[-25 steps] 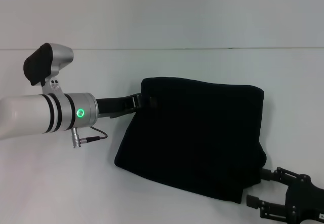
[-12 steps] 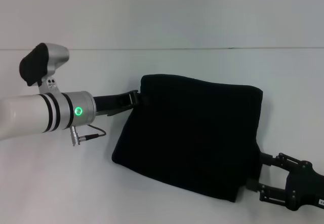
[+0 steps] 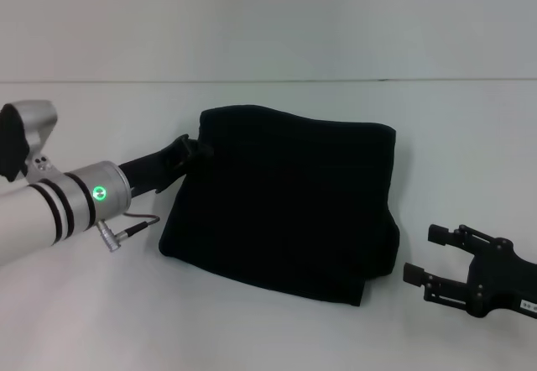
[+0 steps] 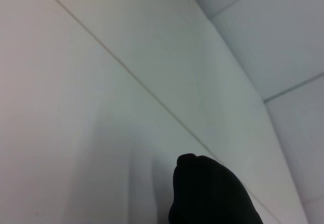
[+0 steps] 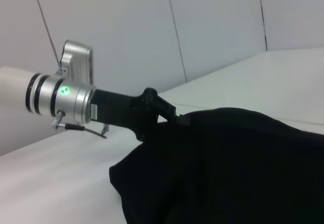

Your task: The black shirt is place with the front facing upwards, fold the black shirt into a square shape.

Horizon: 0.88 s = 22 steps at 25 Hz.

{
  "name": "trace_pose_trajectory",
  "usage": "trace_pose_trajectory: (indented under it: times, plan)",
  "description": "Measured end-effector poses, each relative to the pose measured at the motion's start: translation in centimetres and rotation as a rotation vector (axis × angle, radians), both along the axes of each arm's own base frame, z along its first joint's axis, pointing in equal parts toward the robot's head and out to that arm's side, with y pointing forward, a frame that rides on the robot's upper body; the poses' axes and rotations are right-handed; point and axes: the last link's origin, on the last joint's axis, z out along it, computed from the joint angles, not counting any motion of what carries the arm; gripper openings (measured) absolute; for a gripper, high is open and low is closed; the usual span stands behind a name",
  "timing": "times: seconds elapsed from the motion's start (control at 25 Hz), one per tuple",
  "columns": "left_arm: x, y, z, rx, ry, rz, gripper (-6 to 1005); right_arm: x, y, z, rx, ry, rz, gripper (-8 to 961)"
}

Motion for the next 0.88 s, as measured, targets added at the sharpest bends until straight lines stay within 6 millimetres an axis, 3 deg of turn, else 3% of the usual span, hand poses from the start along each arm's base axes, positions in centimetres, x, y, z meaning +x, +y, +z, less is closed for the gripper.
trace_pose_trajectory:
  times: [0.44,0.88]
  plan:
    - [-2.1,-2.9,-1.2,0.072,-0.221,0.154,74,-0.6,0.7,-0.1,0.002,0.001,0.019,870]
    - [-1.8,-3.4,-1.6,0.097,-0.282,0.149,95,-0.7,0.9,-0.1,0.003,0.001,0.021,870]
